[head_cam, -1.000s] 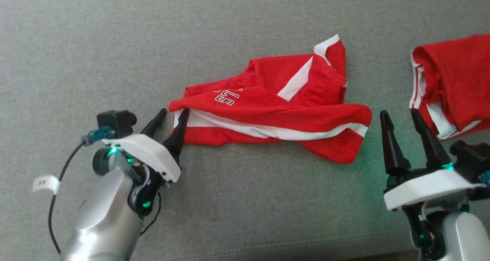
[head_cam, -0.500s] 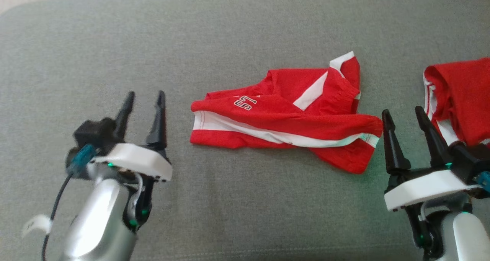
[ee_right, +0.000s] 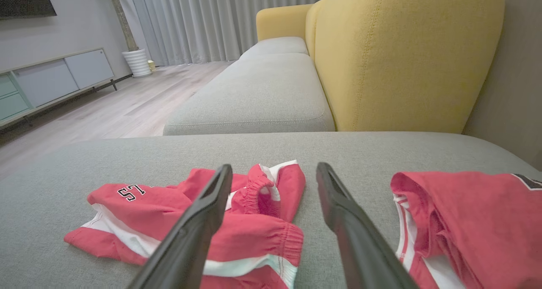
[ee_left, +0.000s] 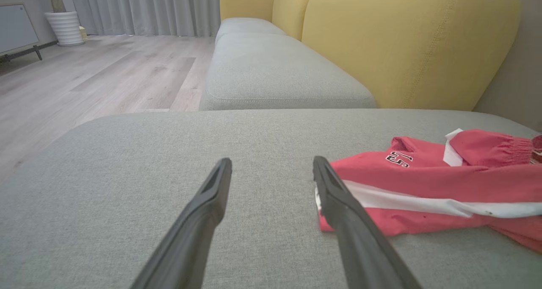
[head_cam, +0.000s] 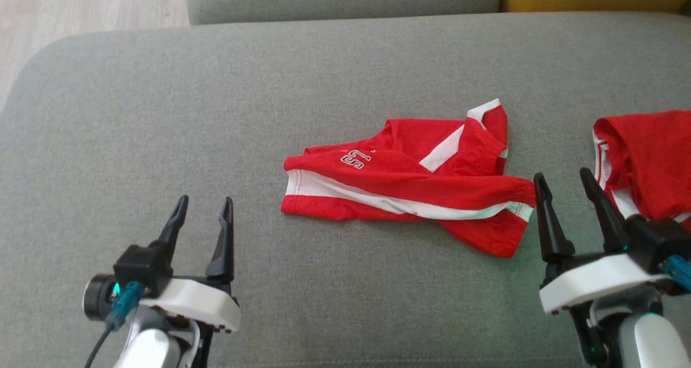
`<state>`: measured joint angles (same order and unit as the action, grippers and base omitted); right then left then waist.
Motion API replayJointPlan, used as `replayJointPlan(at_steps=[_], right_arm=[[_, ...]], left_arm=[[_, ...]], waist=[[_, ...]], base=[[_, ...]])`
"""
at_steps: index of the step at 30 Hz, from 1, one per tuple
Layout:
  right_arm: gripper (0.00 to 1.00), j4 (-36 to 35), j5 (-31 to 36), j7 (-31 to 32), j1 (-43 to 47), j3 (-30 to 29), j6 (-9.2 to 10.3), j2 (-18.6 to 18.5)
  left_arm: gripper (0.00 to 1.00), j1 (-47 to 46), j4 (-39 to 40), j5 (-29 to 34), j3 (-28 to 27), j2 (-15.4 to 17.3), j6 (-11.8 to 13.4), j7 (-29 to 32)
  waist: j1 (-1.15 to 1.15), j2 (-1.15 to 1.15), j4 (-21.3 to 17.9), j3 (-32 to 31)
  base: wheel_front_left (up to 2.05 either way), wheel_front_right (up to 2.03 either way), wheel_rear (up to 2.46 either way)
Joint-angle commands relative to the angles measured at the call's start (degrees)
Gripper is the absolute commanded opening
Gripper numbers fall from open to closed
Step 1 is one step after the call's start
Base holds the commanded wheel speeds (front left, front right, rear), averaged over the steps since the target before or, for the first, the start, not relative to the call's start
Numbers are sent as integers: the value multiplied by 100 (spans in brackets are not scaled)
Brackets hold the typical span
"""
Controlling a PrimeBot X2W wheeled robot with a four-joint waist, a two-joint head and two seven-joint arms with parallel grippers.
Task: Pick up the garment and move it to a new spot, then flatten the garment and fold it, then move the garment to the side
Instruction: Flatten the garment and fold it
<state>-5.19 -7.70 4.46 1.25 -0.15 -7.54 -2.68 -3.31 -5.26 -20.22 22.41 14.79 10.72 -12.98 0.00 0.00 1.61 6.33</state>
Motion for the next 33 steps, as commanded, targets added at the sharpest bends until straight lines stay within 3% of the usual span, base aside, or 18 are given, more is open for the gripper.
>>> replayJointPlan(at_steps=[1, 20, 30, 33], right_arm=[[100, -249, 20, -66, -62, 143, 5, -20], [100, -377, -165, 23, 86, 159, 5, -20], [100, -409, -179, 28, -71, 207, 5, -20], [100, -371, -239, 12, -144, 265, 5, -20]], left_arm=[[100, -151, 251, 67, -174, 149, 54, 26], [100, -142, 404, -1, -65, 196, 85, 226], [100, -1402, -532, -256, 246, -167, -559, 493], [100, -1924, -1525, -525, 328, -395, -914, 714]], waist=[[0, 0, -6, -37], [0, 0, -29, -92], [0, 0, -173, 243], [0, 0, -336, 419]], base=[[0, 0, 0], [0, 0, 0], [0, 0, 0], [0, 0, 0]])
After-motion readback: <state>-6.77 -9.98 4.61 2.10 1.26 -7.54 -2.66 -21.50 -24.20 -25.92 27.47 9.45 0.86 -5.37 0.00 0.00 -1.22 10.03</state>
